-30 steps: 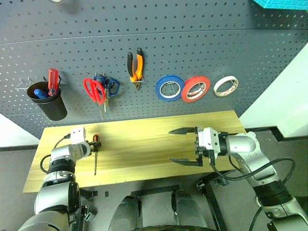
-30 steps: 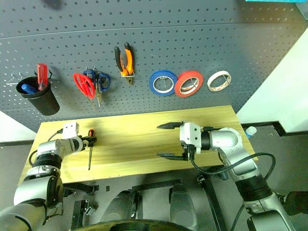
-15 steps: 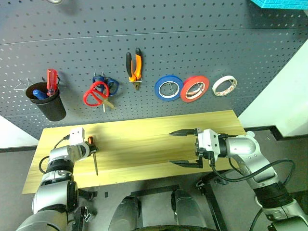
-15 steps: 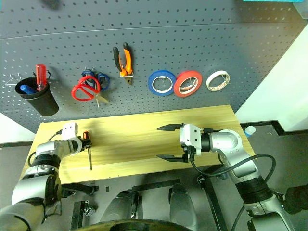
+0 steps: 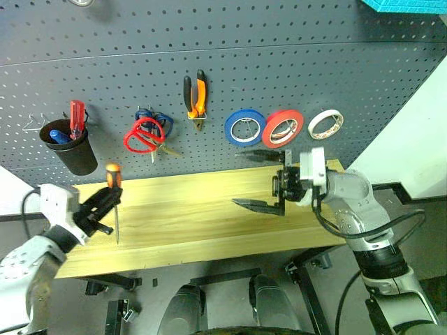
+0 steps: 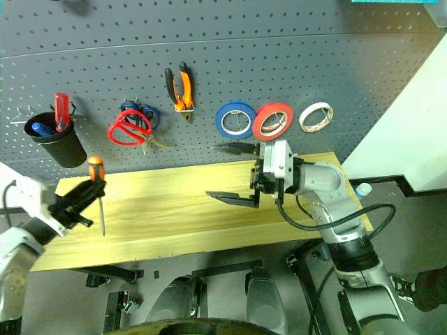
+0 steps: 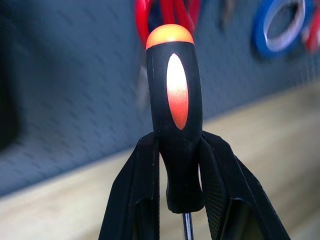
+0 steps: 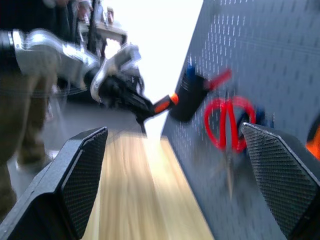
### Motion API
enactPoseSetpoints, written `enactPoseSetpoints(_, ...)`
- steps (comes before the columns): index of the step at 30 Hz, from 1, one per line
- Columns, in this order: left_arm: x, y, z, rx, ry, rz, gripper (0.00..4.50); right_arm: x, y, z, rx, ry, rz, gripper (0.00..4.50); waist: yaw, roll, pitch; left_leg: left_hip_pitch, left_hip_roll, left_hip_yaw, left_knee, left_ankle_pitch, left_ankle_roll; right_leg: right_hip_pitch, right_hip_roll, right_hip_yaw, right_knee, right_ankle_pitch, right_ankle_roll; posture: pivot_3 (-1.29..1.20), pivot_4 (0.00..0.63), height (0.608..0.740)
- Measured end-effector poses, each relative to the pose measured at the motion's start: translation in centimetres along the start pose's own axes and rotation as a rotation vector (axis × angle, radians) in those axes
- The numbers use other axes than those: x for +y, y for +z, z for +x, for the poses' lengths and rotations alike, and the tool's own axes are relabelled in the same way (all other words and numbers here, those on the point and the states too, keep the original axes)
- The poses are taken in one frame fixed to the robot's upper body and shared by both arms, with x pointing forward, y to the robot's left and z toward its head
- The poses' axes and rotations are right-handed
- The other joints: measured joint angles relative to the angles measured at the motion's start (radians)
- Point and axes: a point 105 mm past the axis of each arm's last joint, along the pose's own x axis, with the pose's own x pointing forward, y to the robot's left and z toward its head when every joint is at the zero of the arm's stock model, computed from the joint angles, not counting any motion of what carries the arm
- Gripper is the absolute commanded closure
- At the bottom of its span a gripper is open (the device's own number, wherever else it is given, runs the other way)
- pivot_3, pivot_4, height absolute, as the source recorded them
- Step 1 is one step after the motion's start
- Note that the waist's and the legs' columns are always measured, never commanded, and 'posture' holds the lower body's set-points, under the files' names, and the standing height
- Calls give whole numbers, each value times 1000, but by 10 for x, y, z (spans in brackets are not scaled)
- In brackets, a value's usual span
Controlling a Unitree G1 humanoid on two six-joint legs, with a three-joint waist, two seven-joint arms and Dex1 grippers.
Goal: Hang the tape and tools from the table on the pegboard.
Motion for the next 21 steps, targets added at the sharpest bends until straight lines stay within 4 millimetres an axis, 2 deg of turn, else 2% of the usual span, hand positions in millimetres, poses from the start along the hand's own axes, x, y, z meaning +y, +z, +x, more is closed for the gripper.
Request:
enactPoseSetpoints(4, 23, 86, 14, -286, 61, 127, 3752, -4, 6, 7, -39, -3, 14, 0, 11, -2, -1, 0, 0, -1, 1, 0, 1, 2, 0, -1, -1, 1, 0, 28, 86, 740)
enactPoseSetpoints(6, 33, 120, 17, -388, 107, 195, 3752, -4, 6, 8, -46, -5, 21, 0, 8, -2, -2, 1, 0, 0, 1, -1, 1, 2, 0, 0, -1, 2, 0, 26, 83, 740)
enactPoseSetpoints(10, 50, 170, 27, -528, 189, 333, 3752, -5, 7, 10, -57, -11, 31, 0, 3, -2, -3, 1, 0, 1, 0, -1, 2, 1, 2, 1, -1, 5, 0, 10, 78, 740)
enactPoseSetpoints(13, 69, 175, 37, -485, 252, 437, 3752, -6, 7, 9, -57, -15, 30, 0, 0, 0, -3, 1, 0, 1, 0, -1, 2, 1, 2, 1, 0, 5, 0, 2, 75, 740)
enactPoseSetpoints(16, 94, 158, 43, -414, 316, 457, 3752, -6, 5, 7, -52, -30, 35, 0, 0, 0, -4, 1, 0, 2, 0, -1, 3, 0, 2, 1, 0, 5, 1, -2, 75, 740)
enactPoseSetpoints(18, 109, 139, 46, -358, 336, 438, 3752, -4, 2, 4, -46, -40, 49, 0, 0, 0, -4, 0, 0, 2, 0, -1, 3, 0, 2, 1, -1, 5, 1, -6, 73, 740)
enactPoseSetpoints(21, 113, 122, 52, -341, 303, 404, 3752, -4, 0, 2, -42, -52, 55, 0, 1, -1, -4, 0, 0, 2, 0, -1, 3, 0, 2, 1, -1, 6, 3, -6, 72, 740)
